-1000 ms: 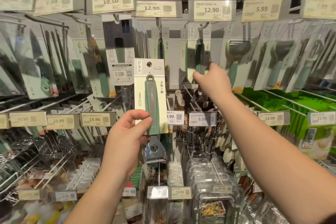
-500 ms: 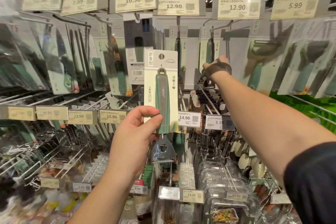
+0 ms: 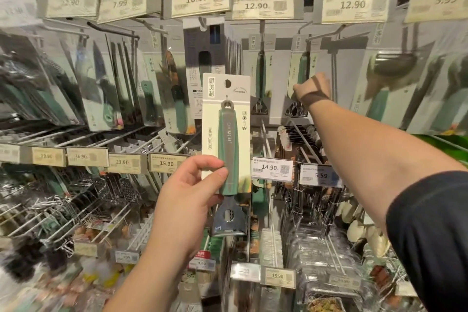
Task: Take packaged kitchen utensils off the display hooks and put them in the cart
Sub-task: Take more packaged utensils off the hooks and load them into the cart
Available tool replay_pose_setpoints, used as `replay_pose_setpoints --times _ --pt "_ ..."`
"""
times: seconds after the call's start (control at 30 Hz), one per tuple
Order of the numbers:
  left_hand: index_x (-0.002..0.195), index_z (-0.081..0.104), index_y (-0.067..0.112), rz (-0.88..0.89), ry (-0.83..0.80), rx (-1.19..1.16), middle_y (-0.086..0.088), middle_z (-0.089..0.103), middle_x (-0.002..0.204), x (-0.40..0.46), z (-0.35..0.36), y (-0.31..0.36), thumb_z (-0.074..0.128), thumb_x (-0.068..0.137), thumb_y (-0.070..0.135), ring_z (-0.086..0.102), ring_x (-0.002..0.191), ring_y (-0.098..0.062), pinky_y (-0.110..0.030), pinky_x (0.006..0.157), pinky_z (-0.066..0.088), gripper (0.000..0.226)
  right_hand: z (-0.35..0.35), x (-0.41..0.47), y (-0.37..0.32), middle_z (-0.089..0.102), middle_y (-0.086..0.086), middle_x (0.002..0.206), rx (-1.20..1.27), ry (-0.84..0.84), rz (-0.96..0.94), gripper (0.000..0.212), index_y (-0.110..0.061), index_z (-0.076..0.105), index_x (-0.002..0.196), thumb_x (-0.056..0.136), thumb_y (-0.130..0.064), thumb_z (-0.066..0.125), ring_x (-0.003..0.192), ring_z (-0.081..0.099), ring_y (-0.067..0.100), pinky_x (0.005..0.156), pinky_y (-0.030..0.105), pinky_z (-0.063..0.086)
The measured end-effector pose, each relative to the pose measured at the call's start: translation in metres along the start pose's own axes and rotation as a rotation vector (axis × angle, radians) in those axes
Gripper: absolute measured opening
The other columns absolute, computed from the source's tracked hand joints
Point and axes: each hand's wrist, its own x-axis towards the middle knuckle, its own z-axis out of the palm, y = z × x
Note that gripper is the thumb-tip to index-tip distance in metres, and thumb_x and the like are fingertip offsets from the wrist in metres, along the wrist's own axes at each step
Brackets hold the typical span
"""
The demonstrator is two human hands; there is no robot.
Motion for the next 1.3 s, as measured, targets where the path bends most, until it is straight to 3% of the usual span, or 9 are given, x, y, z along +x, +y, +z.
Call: replay_pose_setpoints --times 0.1,0.37,0.67,0.73,0.8,0.87,1.03,1.17,1.3 --pt "0.071 0.071 0.035 -0.004 0.003 -0.001 0.011 0.066 0.077 0.0 0.001 0.001 0.069 0.088 0.009 0.06 0.072 -0.008 -0.025 0.066 0.044 0.031 0.002 0.002 0.001 0.049 0.015 0.137 -0.014 0.021 -0.002 0.055 -0.003 0.042 0.137 0.091 -0.019 0.066 0.114 0.06 0.03 0.096 0.041 0.054" --pt "0.072 0.072 0.036 0.012 -0.017 -0.004 0.009 0.066 0.079 -0.002 0.005 0.0 0.069 0.089 0.01 0.059 0.075 -0.01 -0.026 0.067 0.045 0.031 0.0 -0.001 0.0 0.045 0.016 0.143 0.007 -0.005 0.009 0.061 -0.005 0.039 0.141 0.089 -0.017 0.068 0.112 0.061 0.032 0.096 0.043 0.055" --pt "0.071 0.071 0.037 0.01 -0.05 -0.034 0.007 0.064 0.078 -0.004 0.011 -0.006 0.068 0.089 0.009 0.058 0.072 -0.011 -0.024 0.064 0.047 0.033 -0.025 -0.054 0.001 0.038 0.019 0.149 0.059 -0.121 0.126 0.07 -0.006 0.021 0.15 0.096 -0.027 0.06 0.121 0.055 0.036 0.099 0.044 0.051" --pt "0.072 0.071 0.037 0.002 -0.054 -0.032 0.007 0.062 0.077 -0.004 0.013 -0.009 0.069 0.089 0.011 0.055 0.072 -0.012 -0.025 0.064 0.047 0.031 -0.041 -0.085 -0.002 0.046 0.017 0.143 0.115 -0.143 0.061 0.063 -0.005 0.029 0.147 0.097 -0.028 0.059 0.116 0.058 0.032 0.094 0.041 0.052" --pt "0.072 0.071 0.036 -0.001 -0.065 -0.033 0.006 0.061 0.078 -0.004 0.016 -0.012 0.069 0.09 0.01 0.055 0.072 -0.011 -0.024 0.063 0.047 0.031 -0.057 -0.119 0.002 0.061 0.007 0.121 0.274 -0.158 -0.042 0.049 -0.008 0.045 0.139 0.097 -0.028 0.059 0.094 0.062 0.015 0.08 0.033 0.053" --pt "0.073 0.07 0.036 -0.001 -0.083 -0.032 0.005 0.062 0.081 -0.004 0.02 -0.013 0.069 0.09 0.011 0.057 0.075 -0.011 -0.023 0.064 0.047 0.03 -0.075 -0.157 0.009 0.065 -0.004 0.108 0.376 -0.192 -0.138 0.035 -0.015 0.056 0.127 0.098 -0.032 0.058 0.082 0.058 0.004 0.082 0.031 0.053" --pt "0.07 0.065 0.033 -0.004 -0.113 -0.043 0.005 0.067 0.087 0.001 0.032 -0.014 0.069 0.091 0.011 0.063 0.087 -0.016 -0.029 0.069 0.047 0.031 -0.094 -0.242 0.027 0.07 -0.008 0.101 0.442 -0.368 -0.192 0.023 -0.027 0.062 0.113 0.099 -0.043 0.052 0.092 0.069 0.02 0.077 0.029 0.06" --pt "0.077 0.055 0.025 0.0 -0.133 -0.095 -0.008 0.058 0.082 0.007 0.042 -0.01 0.067 0.092 0.006 0.057 0.08 -0.024 -0.034 0.066 0.045 0.026 -0.096 -0.277 0.038 0.07 -0.01 0.096 0.478 -0.503 -0.196 0.025 -0.03 0.061 0.112 0.097 -0.048 0.051 0.082 0.067 0.001 0.071 0.017 0.053" --pt "0.086 0.046 0.016 0.052 -0.141 -0.089 0.008 0.061 0.064 0.014 0.053 -0.004 0.063 0.093 0.0 0.063 0.065 -0.01 -0.02 0.056 0.047 0.024 -0.095 -0.277 0.04 0.073 0.0 0.104 0.598 -0.558 -0.202 0.025 -0.028 0.06 0.115 0.094 -0.041 0.063 0.08 0.066 0.002 0.073 0.021 0.055"
